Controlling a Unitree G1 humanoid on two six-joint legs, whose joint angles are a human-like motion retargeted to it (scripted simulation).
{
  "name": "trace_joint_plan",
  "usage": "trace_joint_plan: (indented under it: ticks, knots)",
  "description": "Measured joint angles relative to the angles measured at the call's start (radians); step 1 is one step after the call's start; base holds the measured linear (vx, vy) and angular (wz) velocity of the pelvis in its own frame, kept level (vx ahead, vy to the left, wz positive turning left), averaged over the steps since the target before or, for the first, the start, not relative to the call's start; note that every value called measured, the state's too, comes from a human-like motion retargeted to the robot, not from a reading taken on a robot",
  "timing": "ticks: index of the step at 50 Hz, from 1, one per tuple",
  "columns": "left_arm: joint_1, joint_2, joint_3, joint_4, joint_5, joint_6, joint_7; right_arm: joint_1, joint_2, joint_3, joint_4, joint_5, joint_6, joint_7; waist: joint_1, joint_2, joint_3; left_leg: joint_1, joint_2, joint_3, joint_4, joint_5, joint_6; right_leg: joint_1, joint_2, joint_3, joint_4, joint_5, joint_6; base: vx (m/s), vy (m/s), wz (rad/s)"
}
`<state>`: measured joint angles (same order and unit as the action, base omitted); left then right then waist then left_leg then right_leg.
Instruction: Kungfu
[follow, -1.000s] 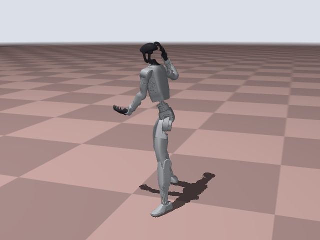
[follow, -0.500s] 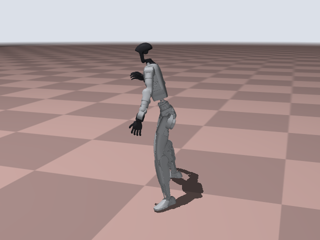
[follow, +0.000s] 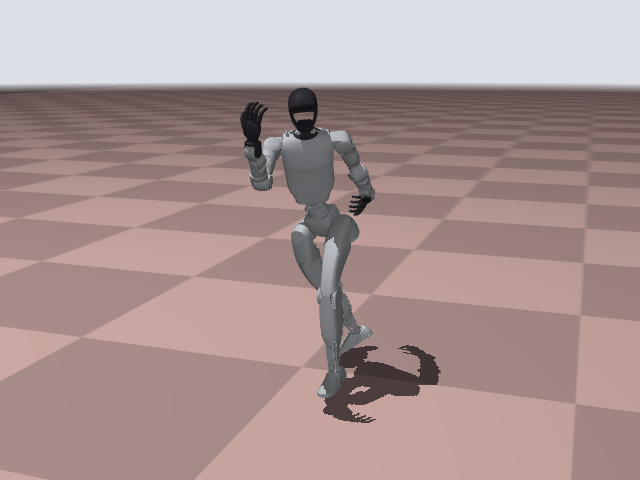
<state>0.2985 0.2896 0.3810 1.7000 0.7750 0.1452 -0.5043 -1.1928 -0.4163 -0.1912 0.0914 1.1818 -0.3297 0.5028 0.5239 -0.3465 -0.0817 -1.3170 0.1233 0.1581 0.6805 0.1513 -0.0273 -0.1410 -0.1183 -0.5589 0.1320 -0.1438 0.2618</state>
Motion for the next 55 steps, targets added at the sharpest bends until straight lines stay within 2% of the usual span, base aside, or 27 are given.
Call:
trace_joint_plan:
  ticks: [5, 8, 10, 12, 14, 18, 22, 25, 27, 28, 31, 33, 38, 41, 43, 45, 47, 48, 50, 52, 55]
  knots:
    - [0.104, -0.171, -0.023, 0.000, 0.069, 0.011, -0.128, -0.087, -0.056, 0.056, -0.005, 0.007, -0.071, -0.051, -0.067, -0.028, -0.040, 0.012, 0.018, 0.022, -0.017, -0.057, -0.024, -0.008, -0.017, 0.014, 0.009, -0.029, 0.000, 0.19, 0.01, 0.10]
    - [0.094, -0.223, -0.059, 0.000, 0.257, -0.042, -0.305, -0.092, -0.045, 0.091, -0.015, 0.030, -0.131, -0.104, -0.153, -0.017, -0.073, 0.011, 0.019, 0.047, 0.005, -0.099, -0.005, 0.002, -0.019, 0.003, 0.004, -0.035, 0.000, 0.18, 0.00, 0.28]
    - [0.076, -0.221, -0.075, 0.000, 0.404, -0.101, -0.365, -0.090, -0.038, 0.108, -0.019, 0.043, -0.151, -0.132, -0.188, -0.019, -0.097, 0.003, 0.033, 0.066, 0.023, -0.124, 0.002, -0.003, -0.022, 0.003, 0.002, -0.030, 0.000, 0.22, -0.07, 0.01]
    - [0.054, -0.193, -0.097, 0.000, 0.452, -0.118, -0.315, -0.091, -0.039, 0.113, -0.020, 0.054, -0.157, -0.136, -0.201, -0.021, -0.115, -0.020, 0.051, 0.057, 0.039, -0.124, 0.000, -0.019, -0.012, -0.010, 0.002, -0.007, 0.000, 0.25, -0.16, -0.29]
    - [0.036, -0.158, -0.115, 0.000, 0.419, -0.095, -0.261, -0.093, -0.047, 0.116, -0.018, 0.068, -0.150, -0.135, -0.201, -0.021, -0.127, -0.052, 0.074, 0.041, 0.062, -0.102, 0.014, -0.037, 0.006, -0.031, 0.001, 0.032, 0.000, 0.15, -0.19, -0.56]
    - [0.015, -0.102, -0.113, 0.000, 0.334, -0.067, -0.246, -0.077, -0.061, 0.112, -0.026, 0.094, -0.143, -0.121, -0.194, -0.016, -0.145, -0.088, 0.122, 0.014, 0.104, -0.091, 0.026, -0.063, 0.043, -0.057, 0.006, 0.174, 0.000, 0.33, -0.15, -0.73]
    - [-0.007, -0.074, -0.142, 0.000, 0.352, -0.066, -0.244, -0.055, -0.046, 0.107, -0.046, 0.095, -0.152, -0.119, -0.211, 0.011, -0.164, -0.050, 0.146, -0.026, 0.093, -0.149, -0.007, -0.063, 0.056, -0.060, 0.014, 0.432, 0.000, 0.39, 0.05, -0.69]
    - [-0.020, -0.072, -0.158, 0.000, 0.395, -0.073, -0.243, -0.038, -0.031, 0.115, -0.066, 0.099, -0.148, -0.114, -0.244, 0.037, -0.169, 0.032, 0.083, -0.042, 0.053, -0.206, 0.005, -0.030, 0.008, 0.029, 0.019, 0.634, 0.000, 0.64, 0.38, 0.29]
    - [-0.037, -0.077, -0.170, 0.000, 0.386, -0.074, -0.253, -0.037, -0.017, 0.130, -0.070, 0.112, -0.139, -0.105, -0.280, 0.049, -0.153, 0.112, 0.023, -0.033, 0.013, -0.233, 0.021, -0.048, -0.050, 0.147, 0.131, 0.667, 0.000, 0.53, 0.25, 0.65]
    - [-0.058, -0.071, -0.176, 0.000, 0.372, -0.079, -0.256, -0.035, -0.010, 0.133, -0.073, 0.121, -0.137, -0.098, -0.288, 0.063, -0.150, 0.134, 0.030, -0.061, -0.021, -0.224, 0.012, -0.071, -0.011, 0.195, 0.146, 0.667, 0.000, 0.27, -0.20, 0.05]
    - [-0.118, -0.050, -0.209, -0.001, 0.341, -0.092, -0.254, -0.015, 0.001, 0.146, -0.073, 0.139, -0.128, -0.085, -0.323, 0.120, -0.140, 0.209, 0.057, -0.143, -0.094, -0.211, -0.033, -0.147, 0.178, 0.362, 0.269, 0.455, 0.000, 0.25, -0.49, 0.19]
    - [-0.144, -0.038, -0.222, -0.014, 0.347, -0.096, -0.243, 0.006, 0.001, 0.153, -0.073, 0.138, -0.126, -0.087, -0.338, 0.162, -0.140, 0.262, 0.059, -0.174, -0.132, -0.213, -0.041, -0.197, 0.254, 0.410, 0.358, 0.339, 0.000, 0.37, -0.15, 0.41]
    - [-0.162, -0.003, -0.222, -0.060, 0.335, -0.095, -0.223, 0.062, 0.017, 0.170, -0.078, 0.114, -0.128, -0.108, -0.365, 0.247, -0.151, 0.426, 0.012, -0.172, -0.248, -0.218, 0.028, -0.291, 0.275, 0.494, 0.445, 0.189, 0.000, 0.40, 0.40, 0.21]
    - [-0.163, 0.012, -0.212, -0.082, 0.330, -0.094, -0.205, 0.096, 0.021, 0.185, -0.079, 0.107, -0.123, -0.121, -0.398, 0.270, -0.153, 0.543, -0.035, -0.138, -0.331, -0.221, 0.044, -0.340, 0.273, 0.566, 0.421, 0.105, 0.000, 0.38, 0.25, 0.67]
    - [-0.158, 0.009, -0.208, -0.094, 0.328, -0.096, -0.190, 0.113, 0.018, 0.203, -0.075, 0.103, -0.118, -0.124, -0.420, 0.277, -0.150, 0.634, -0.083, -0.099, -0.406, -0.216, 0.060, -0.366, 0.238, 0.620, 0.382, 0.055, 0.000, 0.30, 0.33, 0.70]
    - [-0.157, 0.004, -0.213, -0.101, 0.325, -0.096, -0.185, 0.127, 0.014, 0.216, -0.072, 0.097, -0.113, -0.128, -0.443, 0.284, -0.140, 0.715, -0.125, -0.076, -0.467, -0.214, 0.067, -0.388, 0.202, 0.645, 0.335, -0.003, -0.034, 0.26, 0.17, 0.75]
    - [-0.160, 0.003, -0.221, -0.102, 0.328, -0.097, -0.185, 0.138, 0.015, 0.222, -0.071, 0.094, -0.112, -0.139, -0.468, 0.295, -0.132, 0.780, -0.151, -0.074, -0.501, -0.220, 0.065, -0.390, 0.193, 0.655, 0.266, -0.037, -0.093, 0.26, -0.05, 0.90]
    - [-0.160, 0.000, -0.226, -0.101, 0.333, -0.097, -0.187, 0.144, 0.015, 0.225, -0.070, 0.094, -0.112, -0.146, -0.482, 0.299, -0.127, 0.810, -0.166, -0.081, -0.512, -0.224, 0.064, -0.385, 0.189, 0.664, 0.229, -0.035, -0.119, 0.27, -0.08, 1.09]
    - [-0.157, -0.007, -0.235, -0.099, 0.345, -0.097, -0.192, 0.154, 0.013, 0.233, -0.067, 0.093, -0.108, -0.160, -0.514, 0.304, -0.116, 0.867, -0.204, -0.110, -0.519, -0.233, 0.066, -0.359, 0.166, 0.662, 0.143, 0.034, -0.196, 0.29, -0.10, 1.16]
    - [-0.144, -0.016, -0.235, -0.096, 0.361, -0.100, -0.194, 0.164, 0.014, 0.242, -0.061, 0.094, -0.104, -0.173, -0.516, 0.308, -0.122, 0.905, -0.218, -0.129, -0.510, -0.249, 0.061, -0.319, 0.158, 0.625, 0.097, 0.026, -0.284, 0.36, -0.14, 0.69]
    - [-0.116, -0.025, -0.228, -0.095, 0.382, -0.089, -0.187, 0.201, 0.002, 0.230, -0.057, 0.093, -0.095, -0.178, -0.483, 0.274, -0.163, 0.927, -0.245, -0.132, -0.480, -0.276, 0.045, -0.266, 0.103, 0.492, 0.078, -0.013, -0.337, 0.39, -0.18, 0.41]
